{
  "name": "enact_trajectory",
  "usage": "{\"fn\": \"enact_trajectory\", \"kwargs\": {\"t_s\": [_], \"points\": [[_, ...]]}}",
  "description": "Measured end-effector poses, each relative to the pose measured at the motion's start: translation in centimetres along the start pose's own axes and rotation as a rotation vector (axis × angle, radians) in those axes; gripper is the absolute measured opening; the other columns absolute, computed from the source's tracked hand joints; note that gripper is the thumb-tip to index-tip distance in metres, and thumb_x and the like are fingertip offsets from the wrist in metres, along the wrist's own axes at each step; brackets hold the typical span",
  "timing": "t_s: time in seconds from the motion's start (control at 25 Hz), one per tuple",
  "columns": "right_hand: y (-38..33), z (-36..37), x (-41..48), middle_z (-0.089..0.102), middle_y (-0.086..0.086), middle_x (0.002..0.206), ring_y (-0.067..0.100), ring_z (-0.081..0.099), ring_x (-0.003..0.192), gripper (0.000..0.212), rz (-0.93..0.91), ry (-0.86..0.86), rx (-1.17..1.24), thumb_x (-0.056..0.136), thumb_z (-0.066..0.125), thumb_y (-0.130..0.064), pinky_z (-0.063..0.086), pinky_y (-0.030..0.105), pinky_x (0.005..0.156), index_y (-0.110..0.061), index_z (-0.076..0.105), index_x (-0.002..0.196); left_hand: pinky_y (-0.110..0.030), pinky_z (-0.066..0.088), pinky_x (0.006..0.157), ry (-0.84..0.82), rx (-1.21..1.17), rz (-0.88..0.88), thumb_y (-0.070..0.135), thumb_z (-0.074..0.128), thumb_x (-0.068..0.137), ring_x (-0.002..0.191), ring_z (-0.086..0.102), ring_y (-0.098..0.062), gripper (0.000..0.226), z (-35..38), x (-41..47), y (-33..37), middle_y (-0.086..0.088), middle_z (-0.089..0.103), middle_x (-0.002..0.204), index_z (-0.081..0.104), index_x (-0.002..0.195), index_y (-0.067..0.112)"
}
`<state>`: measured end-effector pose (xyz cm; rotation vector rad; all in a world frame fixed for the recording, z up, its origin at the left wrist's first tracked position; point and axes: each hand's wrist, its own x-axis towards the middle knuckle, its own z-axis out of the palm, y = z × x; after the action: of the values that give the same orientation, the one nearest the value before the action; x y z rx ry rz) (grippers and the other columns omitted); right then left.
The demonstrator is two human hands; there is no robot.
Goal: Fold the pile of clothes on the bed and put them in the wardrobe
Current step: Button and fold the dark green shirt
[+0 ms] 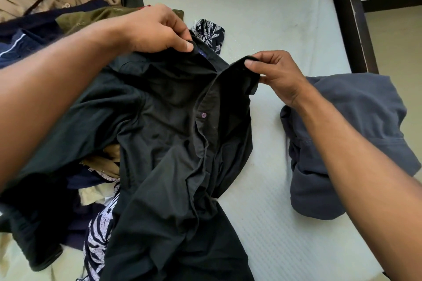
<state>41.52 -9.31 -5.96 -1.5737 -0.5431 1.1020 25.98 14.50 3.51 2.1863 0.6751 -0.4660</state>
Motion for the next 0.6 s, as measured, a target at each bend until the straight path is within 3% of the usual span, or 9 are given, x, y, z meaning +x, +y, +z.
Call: {"fn": "enact_trajectory", "kwargs": {"t_s": [0.16,0.32,0.44,0.52,0.6], "points": [[-2.8,0.4,-0.5,0.066,-0.008,0.059,0.005,0.057,0.051,0.019,0.023,-0.196,-0.116,0.097,0.062,-0.007,0.043,0.018,0.048,-0.009,0.073,0.082,-0.036,0.049,0.073,0.079,-0.066,0.134,0.028,0.072,0.092,0.075,0.056,-0.019,0.018,1.3,0.7,0.8,-0.013,0.070,0.086,0.073,0.093,0.010],[-5.6,1.6,1.0,0.062,-0.006,0.058,0.003,0.054,0.048,0.019,0.135,-0.393,-0.462,0.093,0.070,-0.012,0.039,0.017,0.049,0.001,0.072,0.080,-0.030,0.051,0.076,0.081,-0.086,0.157,0.032,0.074,0.090,0.073,0.061,-0.012,0.017,2.8,1.4,1.9,-0.007,0.073,0.088,0.074,0.094,0.015],[-5.7,2.6,2.1,0.054,0.008,0.065,0.008,0.047,0.048,0.034,0.159,-0.379,-0.565,0.086,0.075,-0.018,0.035,0.019,0.047,0.015,0.066,0.091,-0.014,0.050,0.072,0.117,-0.041,0.096,0.033,0.077,0.087,0.074,0.063,-0.009,0.016,4.4,1.8,2.2,0.001,0.074,0.087,0.077,0.095,0.019],[-5.1,2.9,2.0,0.063,0.004,0.065,0.007,0.053,0.049,0.020,0.128,-0.326,-0.516,0.087,0.076,-0.013,0.038,0.017,0.045,0.007,0.074,0.093,-0.009,0.046,0.061,0.151,-0.150,0.013,0.031,0.080,0.085,0.065,0.057,-0.002,0.017,5.3,2.0,1.9,0.002,0.071,0.081,0.078,0.093,0.017],[-3.8,2.5,1.6,0.065,-0.002,0.064,0.008,0.055,0.050,0.006,0.089,-0.228,-0.320,0.085,0.077,-0.006,0.037,0.019,0.045,-0.004,0.076,0.091,-0.012,0.050,0.066,0.157,-0.265,-0.069,0.029,0.082,0.083,0.061,0.058,0.000,0.017,5.7,2.0,1.4,0.000,0.072,0.080,0.079,0.094,0.016]]}}
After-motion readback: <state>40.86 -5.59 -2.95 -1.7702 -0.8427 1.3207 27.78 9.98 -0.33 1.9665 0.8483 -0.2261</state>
